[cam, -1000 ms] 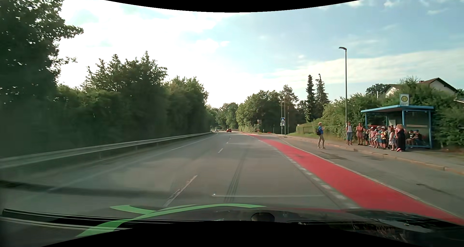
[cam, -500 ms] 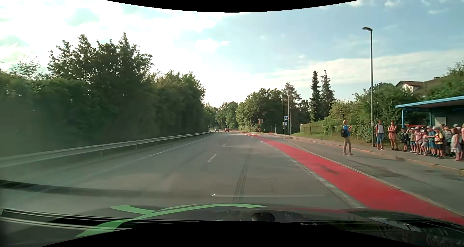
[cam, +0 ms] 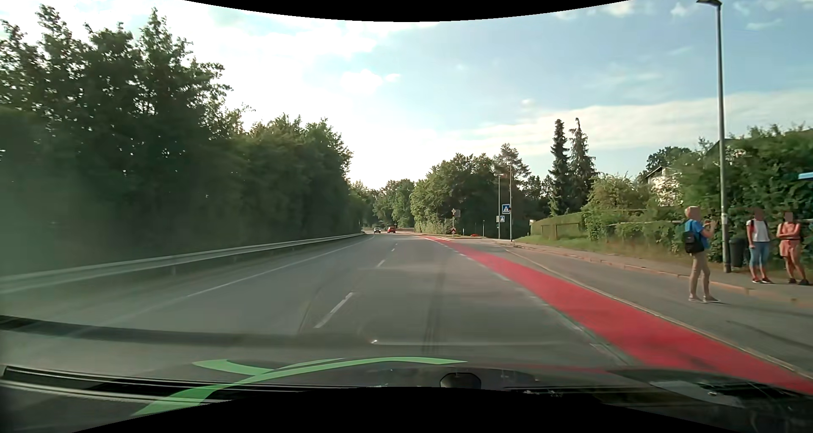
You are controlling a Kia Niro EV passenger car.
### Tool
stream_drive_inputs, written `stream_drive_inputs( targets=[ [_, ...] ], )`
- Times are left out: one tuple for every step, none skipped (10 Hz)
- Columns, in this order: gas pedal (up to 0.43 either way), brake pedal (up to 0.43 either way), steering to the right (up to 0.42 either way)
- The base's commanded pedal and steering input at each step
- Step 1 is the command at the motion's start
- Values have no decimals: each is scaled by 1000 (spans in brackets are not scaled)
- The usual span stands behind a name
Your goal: Follow the waypoints while adhering to traffic rules and regulations
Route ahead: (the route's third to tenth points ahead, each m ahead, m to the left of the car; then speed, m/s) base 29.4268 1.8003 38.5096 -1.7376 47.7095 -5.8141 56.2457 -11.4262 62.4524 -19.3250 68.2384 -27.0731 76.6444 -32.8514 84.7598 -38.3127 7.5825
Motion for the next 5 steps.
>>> stream_drive_inputs(
  targets=[
    [130,0,38],
    [130,0,43],
    [130,0,44],
    [130,0,44],
    [130,0,44]
  ],
)
